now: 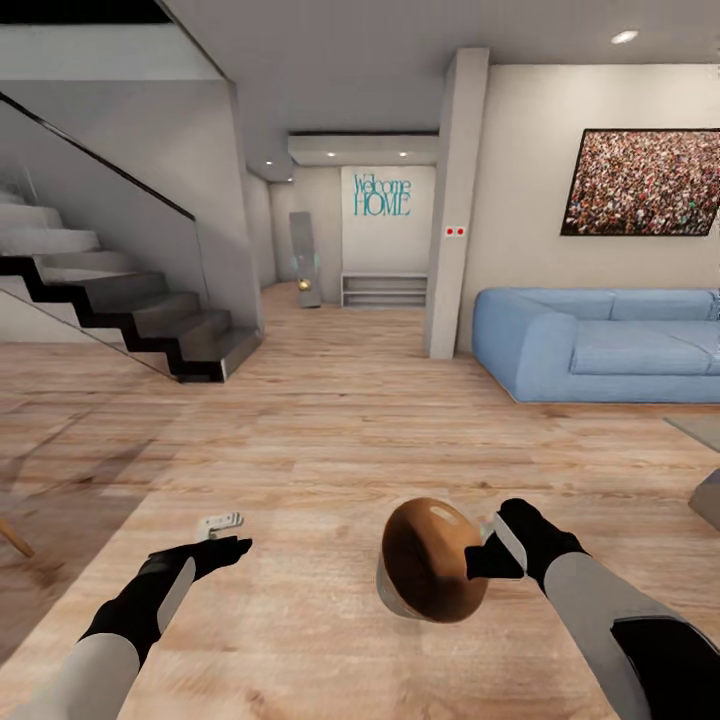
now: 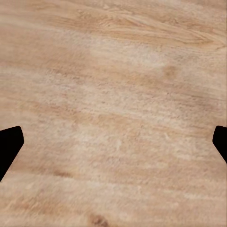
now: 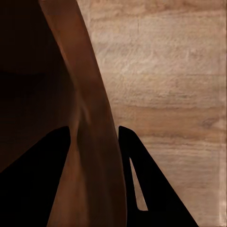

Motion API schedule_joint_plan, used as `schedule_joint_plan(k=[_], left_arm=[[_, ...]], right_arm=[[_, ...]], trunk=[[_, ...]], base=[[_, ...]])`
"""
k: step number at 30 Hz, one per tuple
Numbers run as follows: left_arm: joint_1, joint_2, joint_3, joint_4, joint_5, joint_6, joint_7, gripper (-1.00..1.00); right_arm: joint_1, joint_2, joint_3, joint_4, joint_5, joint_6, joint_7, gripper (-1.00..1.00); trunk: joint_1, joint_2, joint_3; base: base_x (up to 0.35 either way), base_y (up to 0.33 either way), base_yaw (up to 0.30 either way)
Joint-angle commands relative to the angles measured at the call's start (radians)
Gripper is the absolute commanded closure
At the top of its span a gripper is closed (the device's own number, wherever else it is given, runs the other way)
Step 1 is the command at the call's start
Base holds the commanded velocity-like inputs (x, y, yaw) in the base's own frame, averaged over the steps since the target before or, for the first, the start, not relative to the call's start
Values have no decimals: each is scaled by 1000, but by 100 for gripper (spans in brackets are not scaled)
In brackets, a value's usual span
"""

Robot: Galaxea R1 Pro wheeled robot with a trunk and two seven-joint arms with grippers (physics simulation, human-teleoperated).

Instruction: Put the three can of soda from the living room inside the tash can in the kitchen.

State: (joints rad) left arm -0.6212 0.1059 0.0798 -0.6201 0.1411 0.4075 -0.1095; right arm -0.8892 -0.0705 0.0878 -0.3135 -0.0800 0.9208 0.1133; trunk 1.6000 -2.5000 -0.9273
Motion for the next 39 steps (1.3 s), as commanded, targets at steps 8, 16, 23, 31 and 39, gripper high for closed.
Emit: schedule_joint_plan(k=[8, 16, 23, 31, 39], left_arm=[[1, 0, 0, 0, 0, 0, 14, -100], [4, -1, 0, -1, 0, 1, 15, -100], [5, -2, 0, -1, 0, 1, 16, -100], [5, -2, 0, 0, 0, -1, 16, -100], [5, -2, 0, 2, -1, -1, 16, -100]], right_arm=[[2, -1, 62, -2, -35, 0, 16, 100], [103, -25, 83, -1, -36, -32, 18, 100], [178, -93, 85, 5, -34, -91, 21, 100], [196, -259, 87, -4, -32, -99, 199, 100], [198, -282, 130, -17, -30, -97, 265, 100]], trunk=[[-31, 56, 25], [-61, 112, 50], [-88, 161, 72], [-119, 217, 97], [-150, 273, 122]], base=[[0, 0, 0], [0, 0, 0], [0, 0, 0], [0, 0, 0], [0, 0, 0]])
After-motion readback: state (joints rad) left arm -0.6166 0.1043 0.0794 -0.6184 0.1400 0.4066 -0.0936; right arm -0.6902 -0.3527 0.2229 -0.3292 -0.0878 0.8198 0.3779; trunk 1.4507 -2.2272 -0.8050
